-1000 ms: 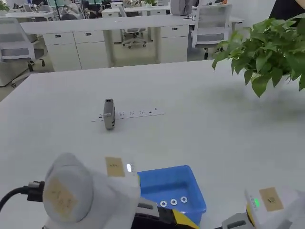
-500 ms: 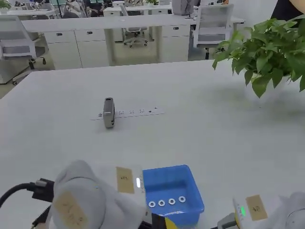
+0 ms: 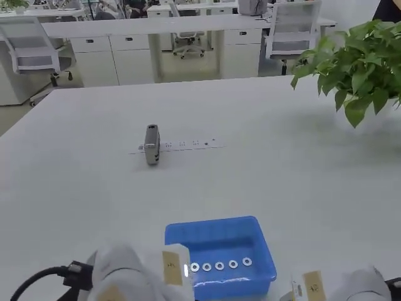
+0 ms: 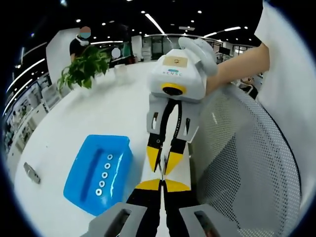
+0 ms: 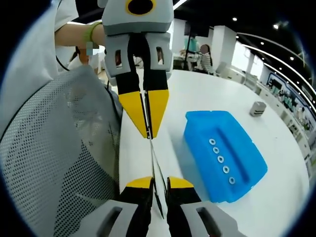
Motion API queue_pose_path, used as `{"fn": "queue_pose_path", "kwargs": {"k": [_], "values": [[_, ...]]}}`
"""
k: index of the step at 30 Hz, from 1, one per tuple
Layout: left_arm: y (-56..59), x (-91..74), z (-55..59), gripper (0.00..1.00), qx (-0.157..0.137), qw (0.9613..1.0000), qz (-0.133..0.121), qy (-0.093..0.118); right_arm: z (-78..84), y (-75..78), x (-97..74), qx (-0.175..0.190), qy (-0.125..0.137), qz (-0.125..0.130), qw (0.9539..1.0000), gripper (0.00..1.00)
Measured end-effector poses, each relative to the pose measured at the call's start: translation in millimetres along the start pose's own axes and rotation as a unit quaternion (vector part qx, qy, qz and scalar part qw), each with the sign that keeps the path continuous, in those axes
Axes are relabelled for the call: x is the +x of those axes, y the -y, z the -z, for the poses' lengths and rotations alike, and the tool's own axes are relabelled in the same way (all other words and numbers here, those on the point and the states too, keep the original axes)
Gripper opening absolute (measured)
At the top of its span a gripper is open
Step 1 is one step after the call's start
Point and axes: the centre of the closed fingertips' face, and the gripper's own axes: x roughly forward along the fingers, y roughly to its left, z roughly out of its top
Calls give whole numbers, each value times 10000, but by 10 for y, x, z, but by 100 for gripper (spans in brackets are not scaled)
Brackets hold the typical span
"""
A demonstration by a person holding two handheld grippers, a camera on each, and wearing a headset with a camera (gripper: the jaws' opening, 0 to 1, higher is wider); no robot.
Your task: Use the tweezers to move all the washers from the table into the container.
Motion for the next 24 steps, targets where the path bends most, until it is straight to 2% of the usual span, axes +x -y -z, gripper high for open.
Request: {"fn": "queue_pose_path", "kwargs": {"k": [8, 13, 14, 18, 23, 24], "values": [[-41, 79, 226, 0, -57, 9994, 47, -327, 30, 19, 108, 85, -32, -39, 10000, 7], [-56, 121, 352, 0, -141, 9986, 119, -504, 29, 17, 91, 381, 102, -40, 9992, 11], [-54, 129, 372, 0, -182, 9983, 144, -541, 30, 40, 67, 468, 144, 55, 9988, 13], [-82, 173, 450, 0, -265, 9972, 147, -678, 16, 11, -93, 835, 382, 156, 9957, 18], [-103, 238, 568, 0, -304, 9950, 157, -935, 73, -44, -413, 1078, 526, 435, 9918, 26], [-100, 247, 589, 0, -286, 9946, 179, -979, 92, -28, -503, 1216, 593, 555, 9893, 26]]}}
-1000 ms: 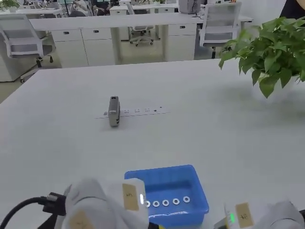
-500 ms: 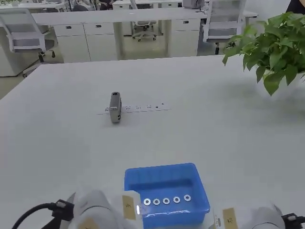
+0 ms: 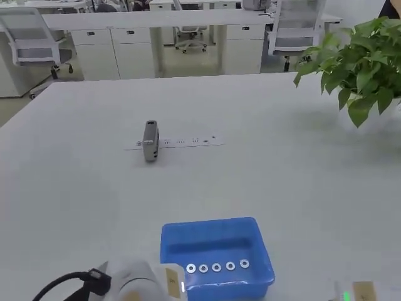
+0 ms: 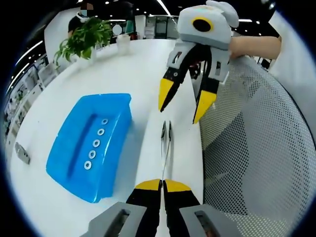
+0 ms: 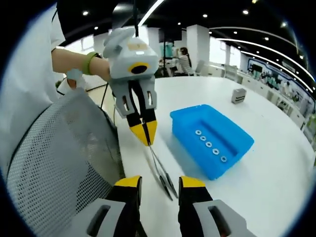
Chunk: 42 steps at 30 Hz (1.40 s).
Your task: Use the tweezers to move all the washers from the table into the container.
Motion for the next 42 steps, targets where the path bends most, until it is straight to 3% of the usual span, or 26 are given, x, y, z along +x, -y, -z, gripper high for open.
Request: {"fn": "queue_pose_path", "kwargs": {"k": [3, 5, 9, 13, 14, 15, 17, 21, 23, 27, 30, 32, 35, 37, 39, 40, 41, 42], "values": [[-4, 29, 30, 0, -95, 9999, 40, -27, -58, 72, -209, 439, 230, 125, 9987, 28], [-3, 34, 45, 0, -98, 9999, 37, -70, -116, 174, -382, 478, 411, 349, 9974, 31], [18, 69, 70, 0, -9, 9997, 54, -224, -61, 378, -677, 459, 369, 876, 9944, 34], [36, 96, 92, 0, 87, 9991, 19, -407, -2, 436, -843, 549, 384, 1173, 9908, 36], [34, 89, 82, 0, 97, 9991, -10, -411, 13, 447, -883, 628, 407, 1247, 9894, 36], [33, 90, 86, 0, 102, 9990, -27, -434, 23, 490, -974, 783, 557, 1503, 9840, 37], [31, 90, 90, 0, 107, 9989, -59, -460, 28, 485, -1063, 971, 739, 1643, 9788, 38], [39, 87, 92, 0, 21, 9989, -96, -466, -9, 485, -1190, 1259, 1168, 1843, 9678, 38], [42, 84, 91, 1, -99, 9989, -126, -444, -40, 469, -1230, 1261, 1312, 1870, 9654, 39], [22, 56, 102, 11, -357, 9979, -348, -402, -77, 477, -1242, 1194, 1380, 1911, 9645, 41], [57, -22, 87, 15, -498, 9973, -473, -266, -99, 477, -1237, 1136, 1388, 1887, 9655, 43], [42, -122, 54, 21, -666, 9949, -752, -69, -120, 477, -1233, 1085, 1411, 1860, 9663, 44], [28, -308, -15, 30, -1147, 9867, -1088, 384, -133, 480, -1224, 1034, 1416, 1817, 9676, 47], [6, -472, -63, 34, -1493, 9763, -1356, 784, -153, 488, -1218, 1017, 1442, 1784, 9680, 48], [-43, -660, -118, 42, -1845, 9594, -1707, 1280, -169, 498, -1211, 978, 1439, 1754, 9690, 49], [-70, -784, -157, 47, -2081, 9454, -1900, 1637, -174, 509, -1206, 945, 1423, 1744, 9697, 49], [-88, -865, -179, 53, -2252, 9348, -2010, 1873, -183, 531, -1202, 931, 1415, 1734, 9702, 49], [-99, -983, -198, 56, -2456, 9203, -2126, 2179, -192, 548, -1200, 934, 1418, 1722, 9703, 49]]}}
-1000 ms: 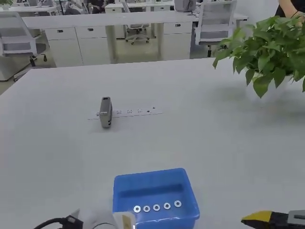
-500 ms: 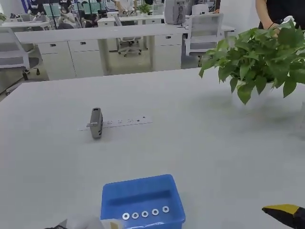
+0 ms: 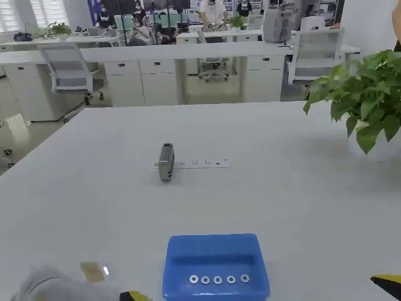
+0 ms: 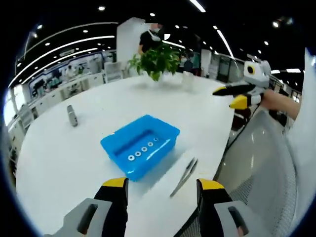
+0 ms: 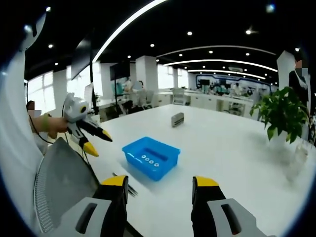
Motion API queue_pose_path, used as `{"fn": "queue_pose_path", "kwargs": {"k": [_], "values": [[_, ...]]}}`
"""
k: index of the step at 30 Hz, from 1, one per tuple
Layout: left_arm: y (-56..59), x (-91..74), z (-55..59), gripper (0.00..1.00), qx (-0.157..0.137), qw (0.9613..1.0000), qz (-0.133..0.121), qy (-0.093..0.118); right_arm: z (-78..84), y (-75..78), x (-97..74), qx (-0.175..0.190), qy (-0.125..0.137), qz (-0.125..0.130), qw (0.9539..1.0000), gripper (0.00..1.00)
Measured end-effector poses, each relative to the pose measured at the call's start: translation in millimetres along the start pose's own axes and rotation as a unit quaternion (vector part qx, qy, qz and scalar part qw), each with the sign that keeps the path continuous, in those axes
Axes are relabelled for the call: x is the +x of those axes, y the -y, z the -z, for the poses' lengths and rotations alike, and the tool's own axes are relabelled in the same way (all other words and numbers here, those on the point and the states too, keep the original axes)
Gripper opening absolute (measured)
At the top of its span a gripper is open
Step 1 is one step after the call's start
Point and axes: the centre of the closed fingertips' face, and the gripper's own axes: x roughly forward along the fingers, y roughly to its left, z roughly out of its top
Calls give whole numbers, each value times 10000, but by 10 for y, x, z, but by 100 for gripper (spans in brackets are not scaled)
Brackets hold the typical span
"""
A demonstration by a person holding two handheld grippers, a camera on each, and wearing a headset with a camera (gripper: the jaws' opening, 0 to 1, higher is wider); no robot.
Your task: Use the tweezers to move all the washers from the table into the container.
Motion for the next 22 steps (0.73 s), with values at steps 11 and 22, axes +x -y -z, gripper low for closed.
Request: {"fn": "queue_pose_path", "kwargs": {"k": [11, 22], "values": [[-234, -575, -503, 76, -423, 9781, -1147, 1683, -181, 67, 139, -15, 233, -133, 9996, 62], [-242, -558, -661, 99, -665, 9583, -1534, 2318, -402, 217, 214, 561, 983, 213, 9933, 89]]}}
